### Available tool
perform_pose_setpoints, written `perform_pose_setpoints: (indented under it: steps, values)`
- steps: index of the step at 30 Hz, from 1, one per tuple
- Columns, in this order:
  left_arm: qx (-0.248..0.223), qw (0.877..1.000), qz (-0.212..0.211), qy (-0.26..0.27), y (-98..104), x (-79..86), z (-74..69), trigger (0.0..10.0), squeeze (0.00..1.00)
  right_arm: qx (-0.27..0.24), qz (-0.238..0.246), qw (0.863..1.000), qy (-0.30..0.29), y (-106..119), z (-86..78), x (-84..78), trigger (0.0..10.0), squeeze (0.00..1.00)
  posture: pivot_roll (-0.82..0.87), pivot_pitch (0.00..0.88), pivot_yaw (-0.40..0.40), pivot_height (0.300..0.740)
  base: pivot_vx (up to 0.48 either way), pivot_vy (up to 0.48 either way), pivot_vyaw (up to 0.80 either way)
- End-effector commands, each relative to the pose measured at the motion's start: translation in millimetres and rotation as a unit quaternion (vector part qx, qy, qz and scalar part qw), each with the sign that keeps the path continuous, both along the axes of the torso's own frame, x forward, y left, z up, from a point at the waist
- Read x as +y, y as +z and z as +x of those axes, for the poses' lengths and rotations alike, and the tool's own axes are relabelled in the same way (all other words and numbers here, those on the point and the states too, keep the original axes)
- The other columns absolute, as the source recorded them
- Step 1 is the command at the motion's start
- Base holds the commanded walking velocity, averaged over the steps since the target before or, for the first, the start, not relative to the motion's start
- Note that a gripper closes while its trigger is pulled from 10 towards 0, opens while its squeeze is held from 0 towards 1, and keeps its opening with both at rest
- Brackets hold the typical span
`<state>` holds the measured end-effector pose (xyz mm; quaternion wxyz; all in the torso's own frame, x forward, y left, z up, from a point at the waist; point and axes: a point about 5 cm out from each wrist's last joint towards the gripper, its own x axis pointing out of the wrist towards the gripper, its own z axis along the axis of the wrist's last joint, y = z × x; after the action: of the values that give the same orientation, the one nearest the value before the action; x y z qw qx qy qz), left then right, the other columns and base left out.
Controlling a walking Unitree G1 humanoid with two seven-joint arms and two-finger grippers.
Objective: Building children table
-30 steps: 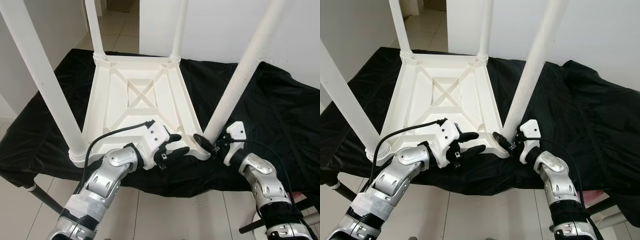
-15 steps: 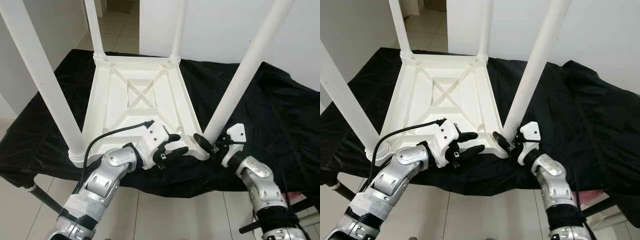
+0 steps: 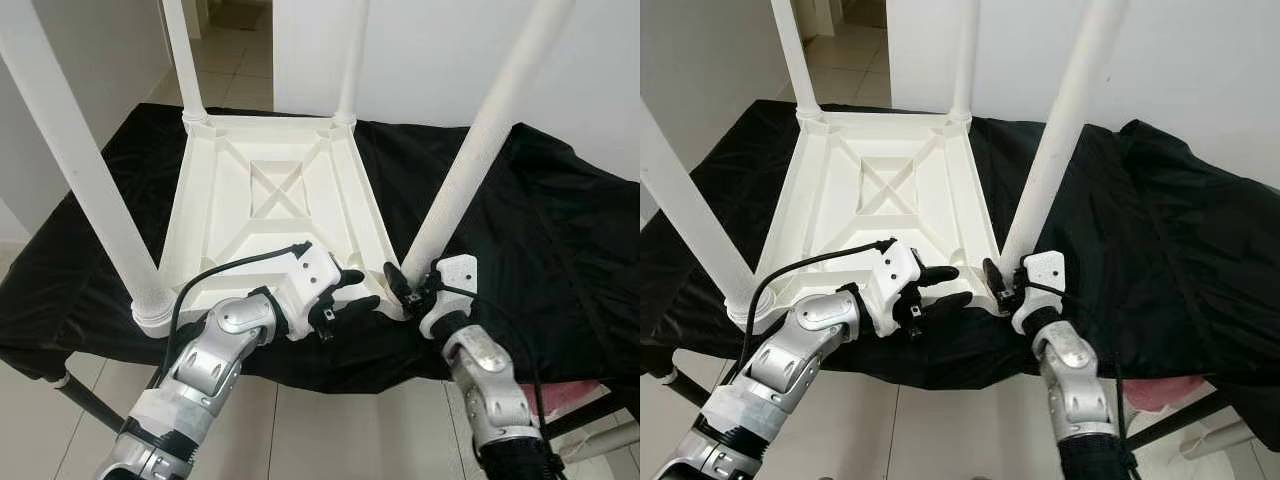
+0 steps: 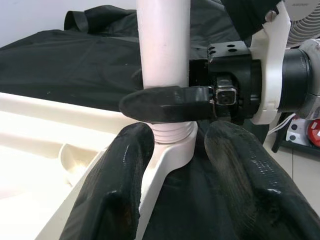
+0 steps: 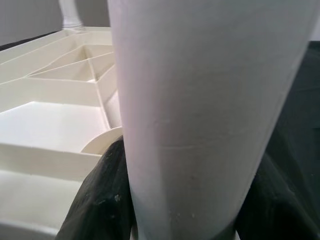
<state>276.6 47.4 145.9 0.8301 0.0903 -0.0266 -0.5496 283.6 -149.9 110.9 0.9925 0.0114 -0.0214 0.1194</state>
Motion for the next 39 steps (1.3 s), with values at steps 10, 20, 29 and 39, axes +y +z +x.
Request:
perform_pose_setpoints:
  steps: [10, 20, 29, 39]
  values:
    - [0.001, 1.000, 0.001, -0.002, -3, -4.2, -4.4, 10.0, 0.00, 0.039, 0.023, 0.995, -0.087, -14, 1.5, 6.0, 10.0, 0.00, -0.02, 0.000, -0.071, 0.740, 0.000, 0.000, 0.00]
    - [0.000, 1.000, 0.000, -0.003, -3, -5.8, -5.1, 10.0, 0.00, 0.028, 0.023, 0.997, -0.073, -7, 2.1, 16.9, 10.0, 1.00, -0.02, 0.000, -0.072, 0.740, 0.000, 0.000, 0.00]
    - [0.001, 1.000, -0.001, -0.003, -4, -6.2, -6.9, 10.0, 0.00, 0.019, 0.028, 0.998, -0.061, -4, 2.0, 10.0, 10.0, 1.00, -0.02, 0.000, -0.078, 0.740, 0.000, 0.000, 0.00]
    - [0.004, 1.000, 0.000, -0.004, -5, -4.8, -9.4, 10.0, 0.00, 0.004, 0.009, 1.000, 0.022, -2, -7.1, -4.1, 10.0, 0.00, -0.02, 0.000, -0.078, 0.740, 0.000, 0.000, 0.00]
